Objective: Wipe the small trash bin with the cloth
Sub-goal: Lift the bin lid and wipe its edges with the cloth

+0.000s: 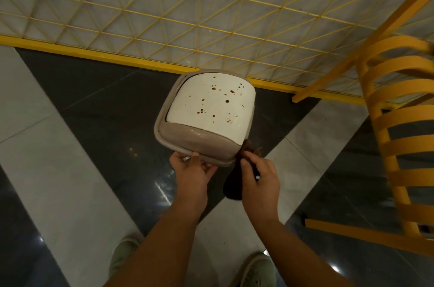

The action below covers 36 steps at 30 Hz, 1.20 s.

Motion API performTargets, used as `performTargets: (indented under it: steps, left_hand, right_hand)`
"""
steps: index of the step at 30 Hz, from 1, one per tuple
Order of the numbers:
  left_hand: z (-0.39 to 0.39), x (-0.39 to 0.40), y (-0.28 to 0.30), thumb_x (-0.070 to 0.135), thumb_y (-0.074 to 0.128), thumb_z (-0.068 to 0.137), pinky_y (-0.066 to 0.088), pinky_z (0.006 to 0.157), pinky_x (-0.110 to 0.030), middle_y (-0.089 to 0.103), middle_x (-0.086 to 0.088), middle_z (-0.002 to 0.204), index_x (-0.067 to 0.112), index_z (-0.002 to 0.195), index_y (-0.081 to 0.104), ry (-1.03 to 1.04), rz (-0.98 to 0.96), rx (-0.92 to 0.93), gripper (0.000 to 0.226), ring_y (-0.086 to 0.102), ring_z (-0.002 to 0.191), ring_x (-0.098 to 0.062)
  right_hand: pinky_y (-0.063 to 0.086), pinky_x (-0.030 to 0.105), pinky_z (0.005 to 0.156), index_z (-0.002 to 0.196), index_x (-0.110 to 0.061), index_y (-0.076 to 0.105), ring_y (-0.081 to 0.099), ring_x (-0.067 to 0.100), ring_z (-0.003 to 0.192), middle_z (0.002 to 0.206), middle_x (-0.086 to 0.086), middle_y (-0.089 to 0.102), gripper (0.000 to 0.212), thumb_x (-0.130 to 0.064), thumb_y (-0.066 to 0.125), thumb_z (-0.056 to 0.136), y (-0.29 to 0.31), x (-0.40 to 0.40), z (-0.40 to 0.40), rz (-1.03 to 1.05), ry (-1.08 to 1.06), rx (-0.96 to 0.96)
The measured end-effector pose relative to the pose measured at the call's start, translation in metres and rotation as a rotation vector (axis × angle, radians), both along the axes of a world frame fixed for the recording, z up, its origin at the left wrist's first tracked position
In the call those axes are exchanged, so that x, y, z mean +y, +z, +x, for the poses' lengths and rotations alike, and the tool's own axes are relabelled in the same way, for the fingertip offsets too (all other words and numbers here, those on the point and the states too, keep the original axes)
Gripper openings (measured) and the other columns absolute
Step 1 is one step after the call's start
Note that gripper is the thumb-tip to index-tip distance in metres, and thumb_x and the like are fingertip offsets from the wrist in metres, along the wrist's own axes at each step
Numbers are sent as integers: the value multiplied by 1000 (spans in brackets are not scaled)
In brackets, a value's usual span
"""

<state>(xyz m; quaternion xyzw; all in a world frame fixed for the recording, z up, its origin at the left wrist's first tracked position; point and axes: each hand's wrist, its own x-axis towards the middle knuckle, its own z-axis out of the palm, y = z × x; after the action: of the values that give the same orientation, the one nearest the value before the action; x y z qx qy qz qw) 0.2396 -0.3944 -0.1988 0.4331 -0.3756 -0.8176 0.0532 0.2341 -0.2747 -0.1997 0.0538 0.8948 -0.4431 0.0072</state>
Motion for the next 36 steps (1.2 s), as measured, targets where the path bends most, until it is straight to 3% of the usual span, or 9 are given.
performTargets:
  steps: [6, 9, 12, 17, 21, 24, 28, 31, 36]
  left_hand:
    - [0, -4, 3, 12, 46, 99, 57, 80, -37, 60, -12, 116, 22, 122, 41, 31, 21, -38, 26, 65, 102, -24]
    - [7, 17, 1, 20, 46, 100, 56, 81, -36, 60, -14, 118, 20, 120, 43, 47, 8, -75, 20, 65, 102, -25]
    - [10, 28, -2, 25, 47, 98, 52, 93, -48, 61, -9, 116, 30, 109, 49, -41, -12, -149, 12, 63, 105, -27]
    - [4, 9, -1, 15, 42, 100, 52, 83, -36, 60, -15, 112, 19, 115, 45, -20, -50, -164, 15, 62, 93, -23]
    - [4, 0, 3, 13, 41, 101, 52, 90, -35, 61, -14, 114, 18, 123, 41, -1, -3, -143, 23, 65, 96, -28]
    - [2, -1, 2, 11, 40, 101, 50, 97, -38, 63, -12, 110, 20, 118, 44, -2, 1, -132, 20, 66, 98, -27]
    - [1, 4, 0, 10, 41, 99, 55, 85, -39, 63, -16, 111, 22, 105, 48, -23, -13, -143, 15, 65, 99, -28]
    - [3, 0, -2, 12, 39, 100, 51, 96, -46, 61, -20, 112, 23, 102, 46, -38, -20, -140, 14, 63, 107, -34]
    - [3, -4, -2, 16, 37, 102, 47, 100, -41, 63, -9, 108, 22, 115, 43, -57, 18, -109, 16, 67, 97, -26]
  right_hand:
    - [42, 20, 90, 126, -29, 57, 48, 0, 92, 111, -7, 52, 31, -24, 51, 95, 10, -4, -33, -14, -66, -132]
    - [39, 11, 91, 125, -27, 57, 48, -8, 92, 112, -7, 54, 33, -20, 55, 93, 5, -7, -4, -7, 10, -99]
    - [33, 0, 85, 119, -25, 62, 47, -14, 92, 110, -6, 55, 30, -15, 59, 91, -2, -16, 16, 13, 151, -40]
    - [32, -3, 80, 114, -26, 65, 49, 0, 93, 113, -4, 55, 26, -17, 57, 92, -5, -10, 9, 206, 422, 8]
    - [33, 12, 92, 125, -29, 58, 45, 3, 99, 120, -1, 51, 32, -23, 53, 94, 2, 6, -44, 188, 37, -68]
    - [40, 22, 96, 124, -28, 58, 48, 3, 101, 116, -7, 52, 31, -23, 55, 93, 8, -1, -47, 116, 49, -74]
    - [41, 11, 93, 113, -26, 64, 52, -4, 97, 110, -12, 56, 24, -21, 59, 91, 0, -26, 0, 53, 207, -92]
    - [34, 1, 84, 110, -27, 66, 50, -5, 94, 108, -10, 58, 21, -22, 59, 90, -4, -20, -4, 123, 322, -74]
    - [31, 2, 78, 111, -30, 65, 48, -3, 93, 111, -9, 57, 22, -23, 57, 92, 1, 2, -42, 150, 141, -66]
